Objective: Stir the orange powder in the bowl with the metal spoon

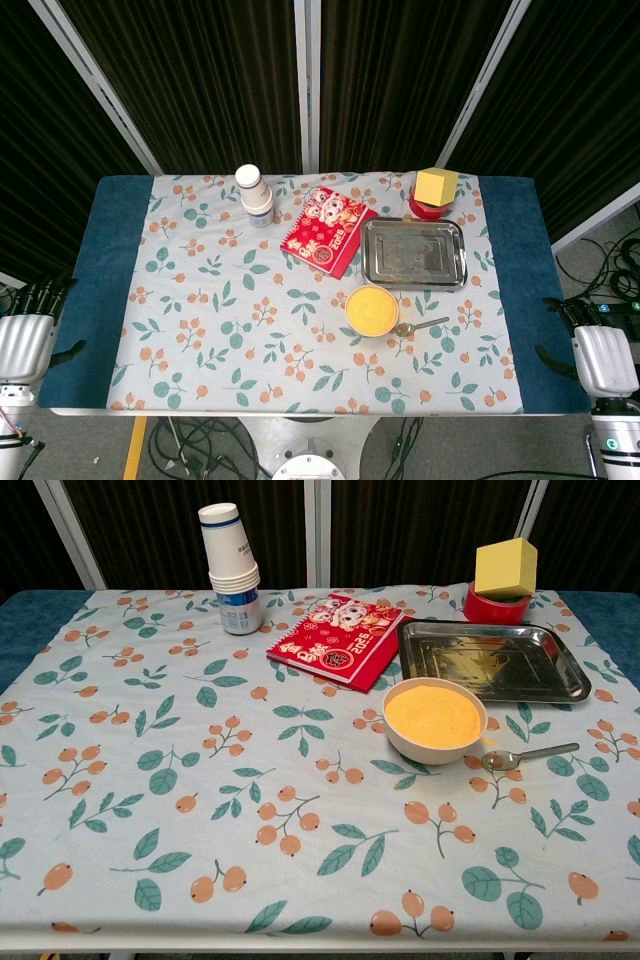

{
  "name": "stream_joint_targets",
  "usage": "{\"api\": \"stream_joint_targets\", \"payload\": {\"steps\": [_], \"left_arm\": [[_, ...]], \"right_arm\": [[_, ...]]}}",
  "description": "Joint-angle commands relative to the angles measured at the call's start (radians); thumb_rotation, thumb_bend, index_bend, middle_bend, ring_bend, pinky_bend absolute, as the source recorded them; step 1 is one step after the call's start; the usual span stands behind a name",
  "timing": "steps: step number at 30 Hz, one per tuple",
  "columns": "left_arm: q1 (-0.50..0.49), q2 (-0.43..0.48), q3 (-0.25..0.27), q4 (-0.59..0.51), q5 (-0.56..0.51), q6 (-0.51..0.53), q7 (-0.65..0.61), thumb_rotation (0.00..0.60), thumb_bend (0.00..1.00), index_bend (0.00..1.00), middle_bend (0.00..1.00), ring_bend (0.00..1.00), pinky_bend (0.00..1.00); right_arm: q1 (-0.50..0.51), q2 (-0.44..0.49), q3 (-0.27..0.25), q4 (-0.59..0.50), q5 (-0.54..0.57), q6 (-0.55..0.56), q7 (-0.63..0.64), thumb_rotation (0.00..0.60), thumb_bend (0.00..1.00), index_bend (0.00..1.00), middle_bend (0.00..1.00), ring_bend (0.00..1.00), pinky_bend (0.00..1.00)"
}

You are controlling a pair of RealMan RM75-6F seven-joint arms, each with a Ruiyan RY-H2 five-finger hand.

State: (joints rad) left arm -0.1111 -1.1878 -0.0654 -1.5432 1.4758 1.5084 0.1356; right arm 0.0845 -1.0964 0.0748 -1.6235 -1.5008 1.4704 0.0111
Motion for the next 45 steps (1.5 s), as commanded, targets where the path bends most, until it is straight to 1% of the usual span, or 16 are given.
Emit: {"api": "stream_joint_targets", "payload": {"steps": [1,4,7,8,9,11,14,20,23,25,29,35,41,45], "left_arm": [[0.004,-0.001,0.003,0.0,0.004,0.001,-0.001,0.6,0.1,0.17,0.12,0.04,0.1],[0.0,0.011,0.008,-0.015,-0.003,-0.021,-0.002,0.6,0.1,0.17,0.12,0.04,0.1],[-0.004,0.018,0.014,-0.022,-0.002,-0.038,-0.001,0.6,0.1,0.17,0.12,0.04,0.1],[-0.006,0.019,0.015,-0.026,-0.002,-0.043,-0.004,0.6,0.09,0.17,0.12,0.04,0.1],[-0.006,0.02,0.017,-0.027,-0.001,-0.044,-0.005,0.6,0.09,0.17,0.12,0.04,0.1],[-0.006,0.02,0.02,-0.029,0.0,-0.048,-0.008,0.6,0.09,0.17,0.12,0.04,0.1],[-0.004,0.019,0.024,-0.026,0.005,-0.046,-0.013,0.6,0.09,0.17,0.12,0.06,0.1],[0.005,0.02,0.03,-0.021,0.001,-0.044,-0.025,0.6,0.09,0.17,0.12,0.07,0.1],[0.007,0.017,0.031,-0.018,-0.005,-0.047,-0.029,0.6,0.09,0.17,0.12,0.07,0.1],[0.007,0.015,0.031,-0.014,-0.005,-0.047,-0.03,0.6,0.1,0.17,0.12,0.07,0.1],[0.005,0.016,0.03,-0.011,-0.005,-0.051,-0.038,0.6,0.1,0.17,0.12,0.07,0.1],[0.002,0.016,0.031,-0.009,-0.005,-0.06,-0.052,0.6,0.09,0.17,0.12,0.07,0.1],[0.0,0.019,0.032,-0.009,-0.003,-0.066,-0.06,0.6,0.1,0.17,0.12,0.07,0.1],[0.001,0.018,0.031,-0.008,-0.004,-0.063,-0.063,0.6,0.1,0.17,0.12,0.07,0.1]], "right_arm": [[0.004,0.005,-0.003,-0.001,-0.01,-0.003,-0.001,0.6,0.12,0.11,0.2,0.06,0.16],[0.015,0.006,-0.002,-0.01,-0.016,-0.014,-0.004,0.6,0.11,0.12,0.22,0.06,0.15],[0.042,-0.001,0.0,-0.016,-0.021,-0.052,-0.018,0.6,0.14,0.23,0.25,0.06,0.15],[0.06,-0.007,0.001,-0.014,-0.022,-0.078,-0.021,0.6,0.16,0.28,0.25,0.07,0.16],[0.075,-0.013,0.002,-0.011,-0.021,-0.101,-0.025,0.6,0.18,0.32,0.25,0.07,0.16],[0.114,-0.034,0.008,0.005,-0.012,-0.16,-0.032,0.6,0.21,0.37,0.26,0.07,0.17],[0.171,-0.088,0.018,0.047,0.008,-0.245,-0.032,0.6,0.24,0.4,0.26,0.07,0.18],[0.266,-0.202,0.008,0.142,0.02,-0.388,-0.052,0.6,0.25,0.42,0.26,0.07,0.19],[0.298,-0.256,0.0,0.2,0.015,-0.422,-0.092,0.6,0.25,0.43,0.25,0.06,0.19],[0.312,-0.293,-0.003,0.238,0.013,-0.43,-0.127,0.6,0.25,0.44,0.25,0.07,0.19],[0.332,-0.34,-0.01,0.281,0.03,-0.462,-0.15,0.6,0.28,0.44,0.25,0.06,0.19],[0.357,-0.384,-0.021,0.342,0.041,-0.492,-0.184,0.6,0.3,0.45,0.25,0.06,0.19],[0.371,-0.418,-0.023,0.399,0.062,-0.511,-0.186,0.6,0.32,0.45,0.25,0.06,0.19],[0.378,-0.44,-0.028,0.434,0.061,-0.512,-0.178,0.6,0.33,0.45,0.24,0.04,0.18]]}}
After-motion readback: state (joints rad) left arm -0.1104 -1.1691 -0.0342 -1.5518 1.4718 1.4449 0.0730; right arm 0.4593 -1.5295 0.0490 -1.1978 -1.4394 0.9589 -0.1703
